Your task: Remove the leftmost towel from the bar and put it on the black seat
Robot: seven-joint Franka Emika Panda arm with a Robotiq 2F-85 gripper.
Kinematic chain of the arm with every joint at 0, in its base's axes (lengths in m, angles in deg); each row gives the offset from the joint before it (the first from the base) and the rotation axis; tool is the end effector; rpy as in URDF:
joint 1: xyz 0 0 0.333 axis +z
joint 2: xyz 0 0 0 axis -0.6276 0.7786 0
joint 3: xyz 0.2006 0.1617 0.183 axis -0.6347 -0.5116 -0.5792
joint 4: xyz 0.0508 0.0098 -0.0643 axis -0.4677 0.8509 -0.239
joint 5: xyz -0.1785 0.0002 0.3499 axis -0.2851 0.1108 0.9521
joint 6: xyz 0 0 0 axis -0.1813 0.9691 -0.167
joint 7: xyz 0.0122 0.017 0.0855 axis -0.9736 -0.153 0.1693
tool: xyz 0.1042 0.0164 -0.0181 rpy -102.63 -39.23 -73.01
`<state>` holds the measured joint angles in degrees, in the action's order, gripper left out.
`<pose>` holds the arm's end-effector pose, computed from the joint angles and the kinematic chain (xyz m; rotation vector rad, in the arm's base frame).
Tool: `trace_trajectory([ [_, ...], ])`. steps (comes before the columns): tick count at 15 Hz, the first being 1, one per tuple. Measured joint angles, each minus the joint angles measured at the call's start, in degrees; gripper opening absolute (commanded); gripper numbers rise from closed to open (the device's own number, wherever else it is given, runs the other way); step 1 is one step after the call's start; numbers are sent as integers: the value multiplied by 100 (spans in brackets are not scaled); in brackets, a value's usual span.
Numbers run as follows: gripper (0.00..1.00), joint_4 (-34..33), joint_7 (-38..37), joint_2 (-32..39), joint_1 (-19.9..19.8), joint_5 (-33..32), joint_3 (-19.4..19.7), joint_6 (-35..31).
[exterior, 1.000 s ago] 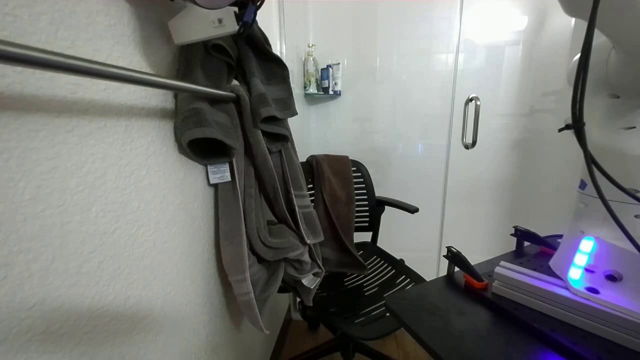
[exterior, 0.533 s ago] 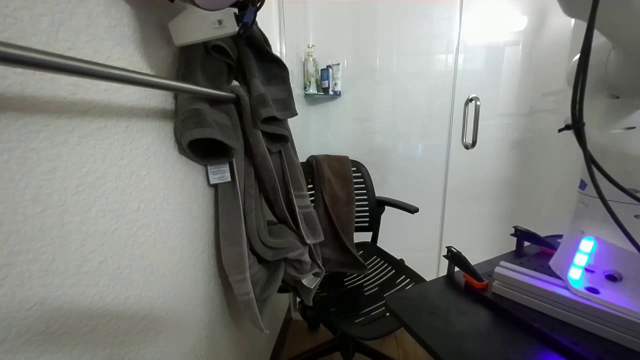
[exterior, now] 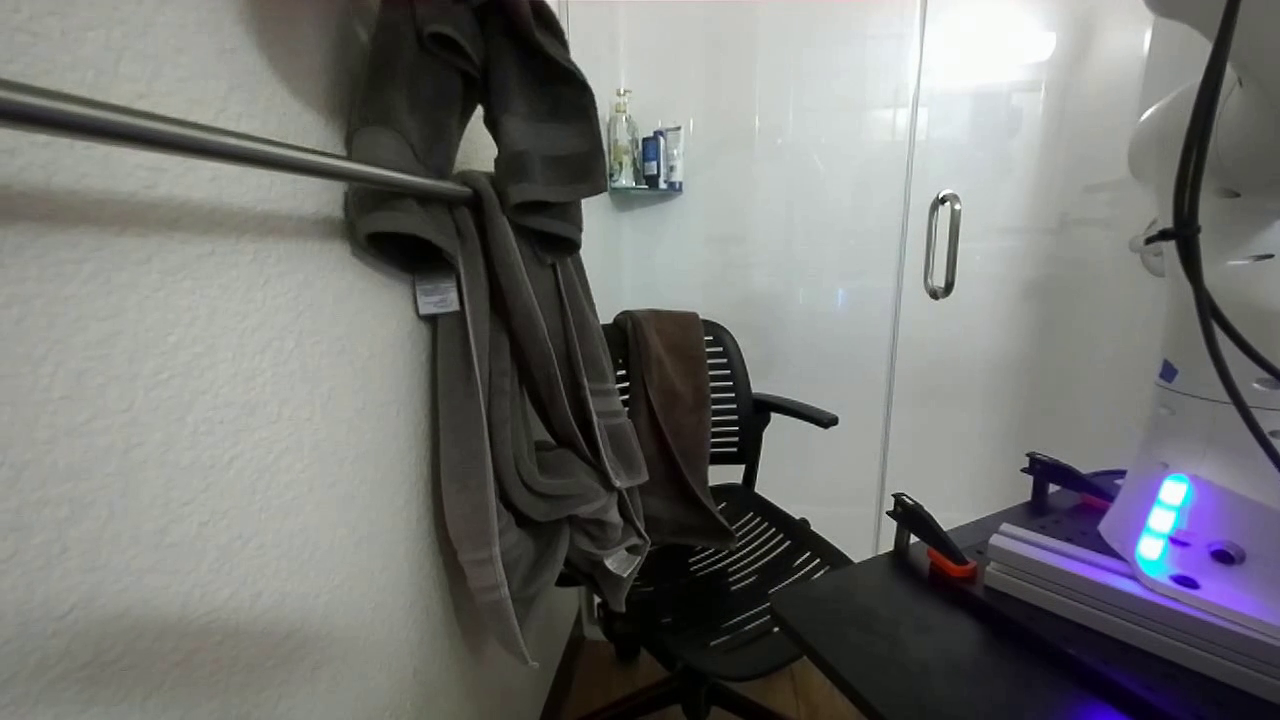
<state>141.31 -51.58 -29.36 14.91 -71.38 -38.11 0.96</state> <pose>0.3493 0.5491 0.5709 1.8408 -0.8731 1.8231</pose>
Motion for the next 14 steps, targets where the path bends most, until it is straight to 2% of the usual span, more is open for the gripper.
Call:
trace_trajectory([
  [5, 3, 40, -296, -1135, -87, 883, 102, 1283],
  [8, 3, 232, -594, -1835, -398, 1637, 178, 1835],
  [11, 3, 648, -1166, -2466, -1034, 2973, 351, 1832],
  [14, 3, 1161, -1753, -2817, -1781, 4479, 562, 914],
])
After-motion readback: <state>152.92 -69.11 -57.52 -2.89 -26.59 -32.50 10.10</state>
